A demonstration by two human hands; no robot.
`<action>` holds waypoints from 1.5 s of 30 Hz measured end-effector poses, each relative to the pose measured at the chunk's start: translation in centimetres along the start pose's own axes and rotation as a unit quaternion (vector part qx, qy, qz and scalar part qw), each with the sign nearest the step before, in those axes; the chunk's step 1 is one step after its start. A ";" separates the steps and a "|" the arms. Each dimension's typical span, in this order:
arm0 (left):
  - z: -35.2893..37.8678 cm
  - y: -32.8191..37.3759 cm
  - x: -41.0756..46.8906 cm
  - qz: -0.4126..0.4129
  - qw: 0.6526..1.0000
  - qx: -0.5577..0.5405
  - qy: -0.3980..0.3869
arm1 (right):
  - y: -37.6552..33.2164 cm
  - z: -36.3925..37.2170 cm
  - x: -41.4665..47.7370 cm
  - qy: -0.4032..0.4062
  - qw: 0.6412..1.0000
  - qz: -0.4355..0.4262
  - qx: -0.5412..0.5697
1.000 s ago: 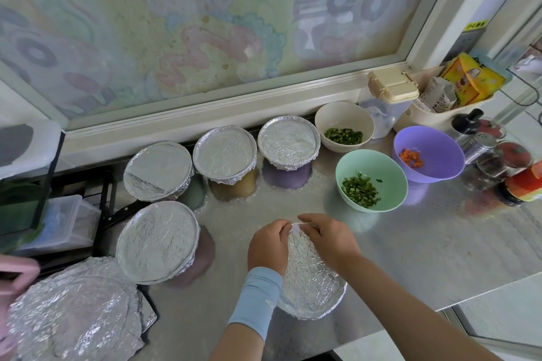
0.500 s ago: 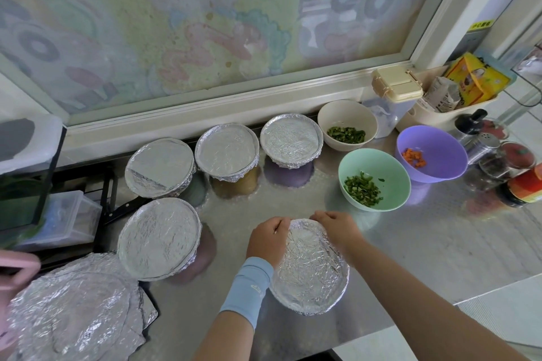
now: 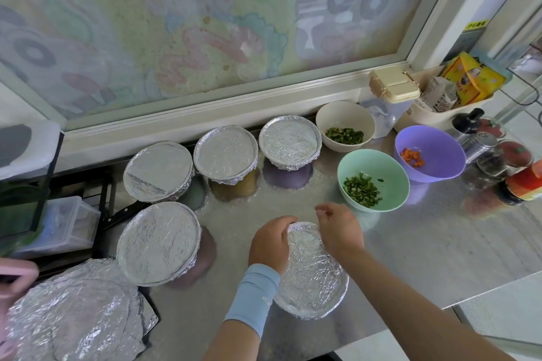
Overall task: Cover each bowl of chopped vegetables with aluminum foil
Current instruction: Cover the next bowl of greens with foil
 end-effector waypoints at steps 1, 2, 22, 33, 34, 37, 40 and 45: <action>0.0 0.0 -0.1 0.003 1.000 0.004 0.001 | -0.2 0.2 -0.8 0.041 0.995 -0.084 -0.027; 0.0 0.0 -0.2 -0.002 1.000 0.004 0.004 | -0.2 0.6 -1.6 0.054 0.987 -0.146 -0.045; -0.6 -0.6 0.1 -0.055 0.998 -0.025 -0.033 | -0.7 1.2 -1.7 -0.114 0.990 -0.074 -0.027; -0.2 -0.1 -0.9 -0.051 0.998 -0.018 0.020 | -0.3 0.9 -1.7 -0.097 0.991 -0.091 -0.025; -0.2 0.1 -0.7 -0.033 0.999 -0.010 0.021 | -0.3 0.9 -1.6 -0.092 0.991 -0.097 -0.018; 0.1 0.7 -0.3 0.004 1.000 -0.008 0.027 | -0.5 1.0 -1.6 -0.088 0.989 -0.118 -0.011; 0.3 0.3 -0.2 -0.010 0.999 -0.018 0.045 | -0.6 0.9 -1.6 -0.091 0.988 -0.124 -0.014; 0.5 0.3 -0.4 -0.026 0.998 0.008 0.047 | -0.3 0.8 -1.7 -0.091 0.985 -0.148 -0.015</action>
Point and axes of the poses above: each hand's wrist, its own x-axis towards the middle knuckle, its own z-axis out of the palm, y = z × x, the point moved 3 cm from there along x, towards the middle knuckle, and after that the axes turned 11 degrees about z, right-handed, at the moved point
